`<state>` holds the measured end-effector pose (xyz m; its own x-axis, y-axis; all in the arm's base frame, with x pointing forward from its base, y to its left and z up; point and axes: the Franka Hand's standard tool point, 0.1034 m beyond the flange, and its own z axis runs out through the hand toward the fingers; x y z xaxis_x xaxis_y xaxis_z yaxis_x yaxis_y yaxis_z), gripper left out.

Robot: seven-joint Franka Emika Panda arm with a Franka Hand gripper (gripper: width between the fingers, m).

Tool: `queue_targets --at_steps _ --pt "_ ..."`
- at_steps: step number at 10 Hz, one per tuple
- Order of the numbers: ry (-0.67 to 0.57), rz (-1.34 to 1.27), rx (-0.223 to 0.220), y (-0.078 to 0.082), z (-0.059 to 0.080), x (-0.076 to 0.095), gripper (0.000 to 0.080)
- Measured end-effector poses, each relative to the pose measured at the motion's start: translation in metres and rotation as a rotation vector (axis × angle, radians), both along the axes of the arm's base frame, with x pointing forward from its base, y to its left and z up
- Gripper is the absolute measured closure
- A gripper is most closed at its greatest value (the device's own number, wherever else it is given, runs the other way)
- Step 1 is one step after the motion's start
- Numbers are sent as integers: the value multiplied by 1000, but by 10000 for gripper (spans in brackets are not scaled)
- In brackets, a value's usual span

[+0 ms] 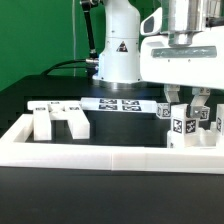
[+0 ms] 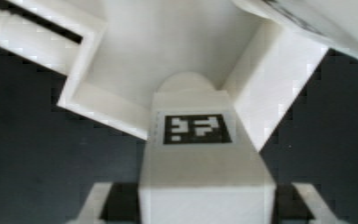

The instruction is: Assemble chair

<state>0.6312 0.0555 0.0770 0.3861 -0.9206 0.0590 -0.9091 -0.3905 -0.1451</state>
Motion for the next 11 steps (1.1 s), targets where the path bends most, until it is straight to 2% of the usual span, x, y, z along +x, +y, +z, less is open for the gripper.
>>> queue_targets --at_steps 5,6,8,9,10,11 --pt "-2 -458 46 4 0 -3 505" --pt "14 -539 47 1 0 -7 504" --pt "15 -585 54 0 0 -7 504" --pt "15 -578 53 0 0 -7 433" --pt "15 -564 52 0 0 -7 255" --pt "11 -473 39 -1 2 -5 255"
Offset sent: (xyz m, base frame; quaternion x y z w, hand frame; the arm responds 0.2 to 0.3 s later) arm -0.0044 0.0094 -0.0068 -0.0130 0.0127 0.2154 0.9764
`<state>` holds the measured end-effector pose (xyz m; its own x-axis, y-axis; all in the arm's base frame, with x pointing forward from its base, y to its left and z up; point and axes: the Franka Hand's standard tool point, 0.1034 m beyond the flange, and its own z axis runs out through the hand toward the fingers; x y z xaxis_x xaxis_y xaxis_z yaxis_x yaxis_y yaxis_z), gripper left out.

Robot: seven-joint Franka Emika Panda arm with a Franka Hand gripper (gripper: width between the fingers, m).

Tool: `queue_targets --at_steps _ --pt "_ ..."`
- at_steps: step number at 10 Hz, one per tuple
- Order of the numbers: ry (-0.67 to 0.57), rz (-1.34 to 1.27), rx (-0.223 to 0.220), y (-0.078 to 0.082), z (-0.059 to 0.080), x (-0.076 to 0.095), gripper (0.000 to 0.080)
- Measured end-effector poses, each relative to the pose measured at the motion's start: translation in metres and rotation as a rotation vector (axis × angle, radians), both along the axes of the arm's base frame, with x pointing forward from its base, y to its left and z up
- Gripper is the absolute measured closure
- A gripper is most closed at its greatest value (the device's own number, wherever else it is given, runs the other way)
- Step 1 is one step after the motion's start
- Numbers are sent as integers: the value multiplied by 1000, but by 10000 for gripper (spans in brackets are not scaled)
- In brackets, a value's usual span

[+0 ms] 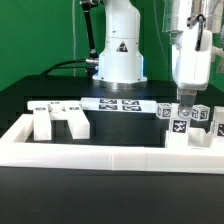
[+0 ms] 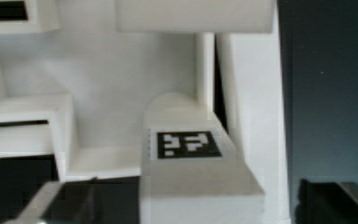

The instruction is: Assemble chair

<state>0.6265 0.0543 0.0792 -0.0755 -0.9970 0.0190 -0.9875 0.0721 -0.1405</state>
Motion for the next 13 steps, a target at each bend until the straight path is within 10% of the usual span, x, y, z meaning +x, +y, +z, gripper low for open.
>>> queue_targets --at_steps 2,13 --pt "0 125 -17 1 2 2 155" --pt "-29 600 -72 7 30 -1 151"
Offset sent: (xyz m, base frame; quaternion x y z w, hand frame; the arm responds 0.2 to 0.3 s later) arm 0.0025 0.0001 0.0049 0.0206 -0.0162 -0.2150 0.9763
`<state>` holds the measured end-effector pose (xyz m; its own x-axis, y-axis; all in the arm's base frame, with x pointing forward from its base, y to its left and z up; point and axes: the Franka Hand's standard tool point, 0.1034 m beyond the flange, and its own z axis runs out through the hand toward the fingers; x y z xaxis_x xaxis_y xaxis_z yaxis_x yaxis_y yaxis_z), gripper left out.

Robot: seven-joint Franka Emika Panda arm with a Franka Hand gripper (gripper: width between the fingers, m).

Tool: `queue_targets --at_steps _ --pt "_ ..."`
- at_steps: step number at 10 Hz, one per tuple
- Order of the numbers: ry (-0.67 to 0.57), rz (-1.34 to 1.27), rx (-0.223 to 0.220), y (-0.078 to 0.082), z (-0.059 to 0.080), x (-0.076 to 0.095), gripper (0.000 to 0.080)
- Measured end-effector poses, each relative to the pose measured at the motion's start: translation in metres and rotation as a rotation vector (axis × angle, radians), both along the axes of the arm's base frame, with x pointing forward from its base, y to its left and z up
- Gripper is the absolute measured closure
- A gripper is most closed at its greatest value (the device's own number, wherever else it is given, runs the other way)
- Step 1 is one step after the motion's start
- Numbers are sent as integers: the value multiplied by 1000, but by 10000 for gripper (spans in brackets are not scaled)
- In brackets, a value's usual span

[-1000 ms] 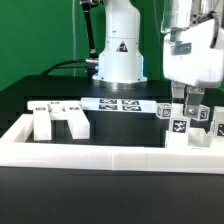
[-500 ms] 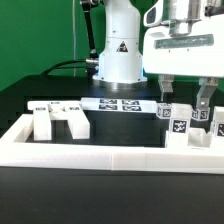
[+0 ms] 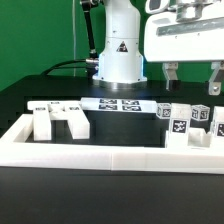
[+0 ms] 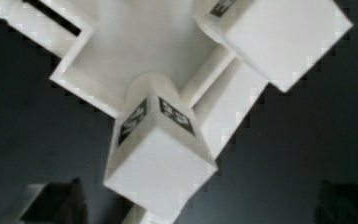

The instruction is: Assemble chair

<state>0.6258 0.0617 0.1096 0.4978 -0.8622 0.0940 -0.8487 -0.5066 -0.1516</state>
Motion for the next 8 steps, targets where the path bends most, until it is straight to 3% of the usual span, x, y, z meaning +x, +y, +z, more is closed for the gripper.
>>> queue_targets --at_steps 5,8 --pt "3 153 -27 5 3 -3 151" --pt "-33 327 -64 -7 8 -4 151"
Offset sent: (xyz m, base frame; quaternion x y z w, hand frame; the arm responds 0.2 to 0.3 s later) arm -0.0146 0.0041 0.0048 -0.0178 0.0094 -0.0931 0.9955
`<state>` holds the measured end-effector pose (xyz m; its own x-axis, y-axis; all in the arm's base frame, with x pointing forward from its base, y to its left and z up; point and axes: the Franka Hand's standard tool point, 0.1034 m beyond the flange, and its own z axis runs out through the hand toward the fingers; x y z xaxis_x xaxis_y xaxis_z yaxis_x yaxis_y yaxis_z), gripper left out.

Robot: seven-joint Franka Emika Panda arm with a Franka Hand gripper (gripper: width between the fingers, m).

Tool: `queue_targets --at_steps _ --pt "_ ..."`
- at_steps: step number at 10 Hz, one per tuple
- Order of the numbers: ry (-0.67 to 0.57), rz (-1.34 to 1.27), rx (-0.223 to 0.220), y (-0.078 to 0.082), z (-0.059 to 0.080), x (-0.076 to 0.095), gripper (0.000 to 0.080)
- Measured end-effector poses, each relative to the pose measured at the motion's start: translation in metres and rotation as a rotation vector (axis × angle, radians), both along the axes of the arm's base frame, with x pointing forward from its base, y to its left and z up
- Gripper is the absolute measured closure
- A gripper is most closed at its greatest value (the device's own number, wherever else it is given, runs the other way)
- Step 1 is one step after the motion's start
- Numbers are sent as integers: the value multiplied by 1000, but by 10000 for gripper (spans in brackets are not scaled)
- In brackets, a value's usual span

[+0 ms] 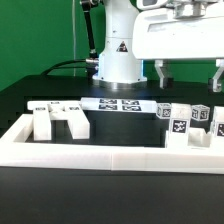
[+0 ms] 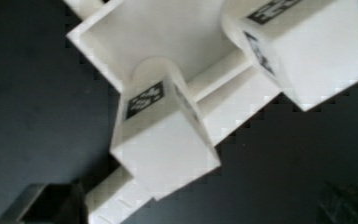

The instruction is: Assemble chair

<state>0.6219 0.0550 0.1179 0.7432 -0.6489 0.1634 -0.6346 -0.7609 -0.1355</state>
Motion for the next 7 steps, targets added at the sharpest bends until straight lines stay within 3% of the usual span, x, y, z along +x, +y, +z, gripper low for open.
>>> queue_targets --at_steps 4,7 --pt "5 11 -3 0 -2 -2 151" --pt "-9 358 -97 -8 -5 -6 151"
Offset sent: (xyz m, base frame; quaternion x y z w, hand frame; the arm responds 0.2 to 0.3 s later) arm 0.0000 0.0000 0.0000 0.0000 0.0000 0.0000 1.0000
